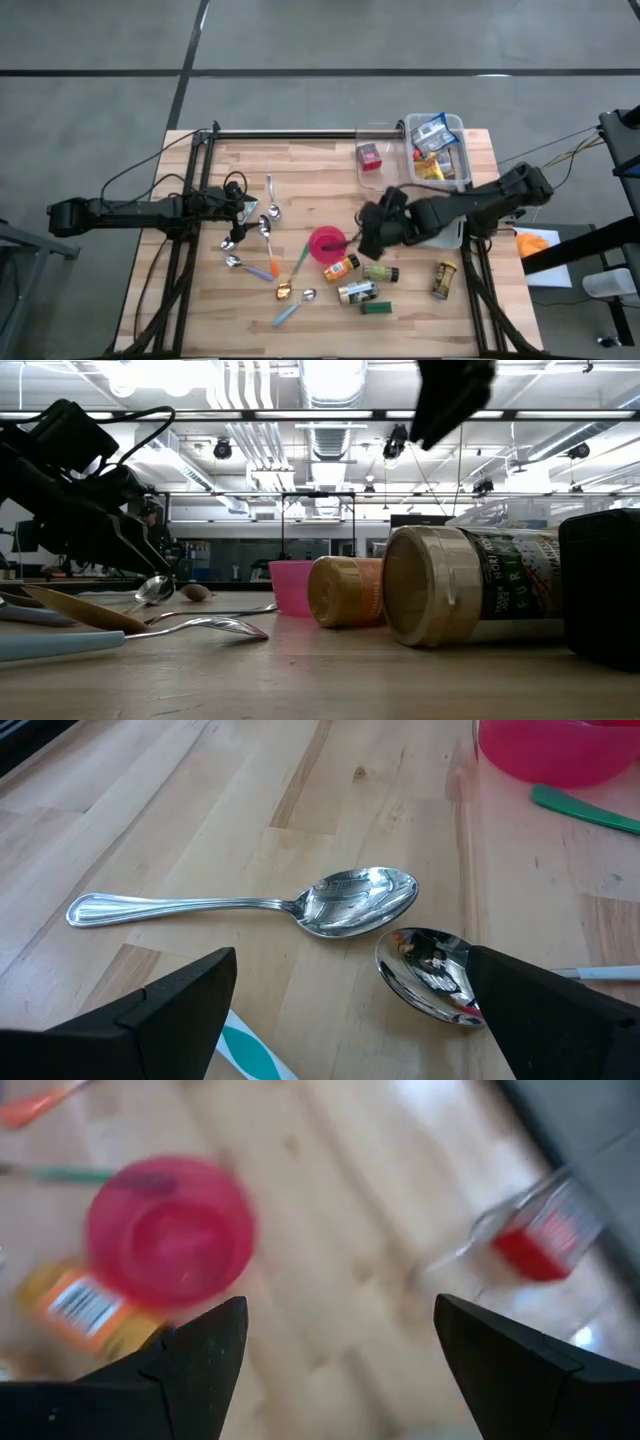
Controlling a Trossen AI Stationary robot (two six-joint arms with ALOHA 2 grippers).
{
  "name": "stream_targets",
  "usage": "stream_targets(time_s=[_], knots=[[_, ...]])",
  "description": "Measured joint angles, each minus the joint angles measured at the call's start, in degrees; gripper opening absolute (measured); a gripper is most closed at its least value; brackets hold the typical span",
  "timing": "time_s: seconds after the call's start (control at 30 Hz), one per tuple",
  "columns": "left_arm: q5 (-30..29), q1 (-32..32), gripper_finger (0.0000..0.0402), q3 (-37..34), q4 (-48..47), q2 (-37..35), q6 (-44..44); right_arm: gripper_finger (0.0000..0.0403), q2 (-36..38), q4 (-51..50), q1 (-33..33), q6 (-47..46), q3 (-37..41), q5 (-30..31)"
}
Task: Pick & Place Food Item
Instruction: Put the green seasoning bottle into the transparent bin
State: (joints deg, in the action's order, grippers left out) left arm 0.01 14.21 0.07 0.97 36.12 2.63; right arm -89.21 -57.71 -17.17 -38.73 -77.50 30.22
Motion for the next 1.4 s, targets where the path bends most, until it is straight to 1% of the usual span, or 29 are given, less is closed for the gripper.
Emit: stream_targets(time_s=[0.17,0.37,0.47,0.57,0.67,0.83,1.17,1.27,1.4], knots=[[0.0,0.0,0.0396,0.0,0.0,0.0,0.0,0.0318,0.0,-3.9,-5.8,-6.9,0.6,-3.4],[0.0,0.0,0.0396,0.0,0.0,0.0,0.0,0.0318,-0.3,-4.6,-12.4,-6.9,3.9,-4.2],[0.0,0.0,0.0396,0.0,0.0,0.0,0.0,0.0318,-0.9,-3.0,-14.8,-9.2,6.0,-5.8],[0.0,0.0,0.0396,0.0,0.0,0.0,0.0,0.0318,-1.0,1.4,-16.5,-12.8,8.7,-7.7],[0.0,0.0,0.0396,0.0,0.0,0.0,0.0,0.0318,-1.0,8.0,-17.4,-15.1,11.9,-9.4],[0.0,0.0,0.0396,0.0,0.0,0.0,0.0,0.0318,-1.0,15.7,-18.1,-15.1,17.2,-10.7],[0.0,0.0,0.0396,0.0,0.0,0.0,0.0,0.0318,-1.0,19.4,-18.1,-15.3,23.2,-15.5],[0.0,0.0,0.0396,0.0,0.0,0.0,0.0,0.0318,-1.0,19.7,-18.1,-15.4,24.4,-15.9],[0.0,0.0,0.0396,0.0,0.0,0.0,0.0,0.0318,-1.0,19.8,-18.1,-17.6,25.7,-15.9]])
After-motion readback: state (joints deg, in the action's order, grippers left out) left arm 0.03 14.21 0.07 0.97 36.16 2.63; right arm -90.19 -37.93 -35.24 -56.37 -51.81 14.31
